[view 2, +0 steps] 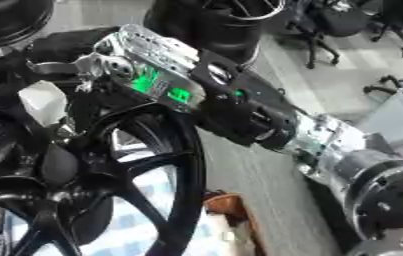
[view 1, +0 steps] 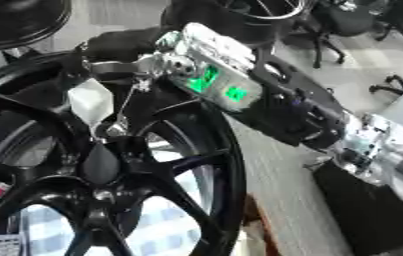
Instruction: Pull the pin out of the wheel hub.
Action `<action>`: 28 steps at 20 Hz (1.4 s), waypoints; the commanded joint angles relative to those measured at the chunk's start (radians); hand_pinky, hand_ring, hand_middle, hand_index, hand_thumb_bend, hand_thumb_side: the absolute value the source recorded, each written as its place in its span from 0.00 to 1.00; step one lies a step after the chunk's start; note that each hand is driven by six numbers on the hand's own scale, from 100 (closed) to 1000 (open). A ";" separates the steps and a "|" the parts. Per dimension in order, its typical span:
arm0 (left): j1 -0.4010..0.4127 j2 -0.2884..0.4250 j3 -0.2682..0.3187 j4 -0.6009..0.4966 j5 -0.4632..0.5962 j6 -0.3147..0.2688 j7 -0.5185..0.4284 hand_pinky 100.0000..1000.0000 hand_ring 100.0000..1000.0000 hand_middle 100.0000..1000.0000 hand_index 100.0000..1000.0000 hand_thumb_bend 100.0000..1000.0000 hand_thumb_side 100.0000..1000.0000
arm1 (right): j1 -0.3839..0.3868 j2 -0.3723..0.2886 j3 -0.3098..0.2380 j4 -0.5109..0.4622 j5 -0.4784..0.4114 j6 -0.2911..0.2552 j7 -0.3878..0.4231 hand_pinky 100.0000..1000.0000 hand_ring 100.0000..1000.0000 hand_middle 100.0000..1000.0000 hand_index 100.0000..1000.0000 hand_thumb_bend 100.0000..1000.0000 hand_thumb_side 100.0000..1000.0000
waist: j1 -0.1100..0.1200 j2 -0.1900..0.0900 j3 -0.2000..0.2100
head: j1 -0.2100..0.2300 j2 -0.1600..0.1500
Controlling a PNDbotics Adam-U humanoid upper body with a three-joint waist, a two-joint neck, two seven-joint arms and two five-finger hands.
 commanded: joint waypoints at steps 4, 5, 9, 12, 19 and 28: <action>-0.013 0.000 -0.006 -0.016 -0.009 0.001 -0.005 0.77 0.60 0.56 0.73 0.00 0.85 | -0.004 -0.018 -0.008 -0.006 0.026 0.003 0.017 0.89 0.81 0.74 0.84 0.31 0.18 | 0.005 -0.008 -0.006 | 0.000 -0.021; -0.013 0.000 -0.007 -0.016 -0.010 0.001 -0.006 0.77 0.60 0.56 0.73 0.00 0.85 | -0.003 -0.017 -0.008 -0.006 0.027 0.004 0.017 0.89 0.81 0.74 0.84 0.31 0.17 | 0.005 -0.006 -0.006 | 0.000 -0.022; -0.014 -0.001 -0.010 -0.016 -0.019 0.002 -0.009 0.77 0.61 0.56 0.73 0.00 0.85 | -0.005 -0.011 -0.007 -0.006 0.017 0.018 0.001 0.87 0.78 0.72 0.82 0.15 0.16 | 0.004 -0.001 -0.007 | -0.002 -0.024; -0.015 -0.002 -0.011 -0.016 -0.024 0.001 -0.010 0.77 0.61 0.56 0.73 0.00 0.85 | -0.007 -0.009 -0.004 -0.006 -0.003 0.035 -0.022 0.86 0.77 0.70 0.82 0.09 0.15 | 0.003 0.000 -0.007 | -0.002 -0.024; -0.015 -0.003 -0.013 -0.011 -0.032 0.001 -0.014 0.78 0.61 0.56 0.73 0.00 0.85 | -0.006 -0.007 -0.002 -0.006 -0.044 0.070 -0.060 0.84 0.75 0.62 0.76 0.00 0.15 | 0.001 0.000 -0.007 | -0.005 -0.025; -0.017 -0.005 -0.015 -0.009 -0.040 0.006 -0.017 0.78 0.61 0.56 0.73 0.00 0.87 | -0.004 -0.005 0.000 -0.006 -0.052 0.114 -0.105 0.82 0.71 0.42 0.57 0.00 0.11 | -0.001 0.004 -0.007 | -0.010 -0.030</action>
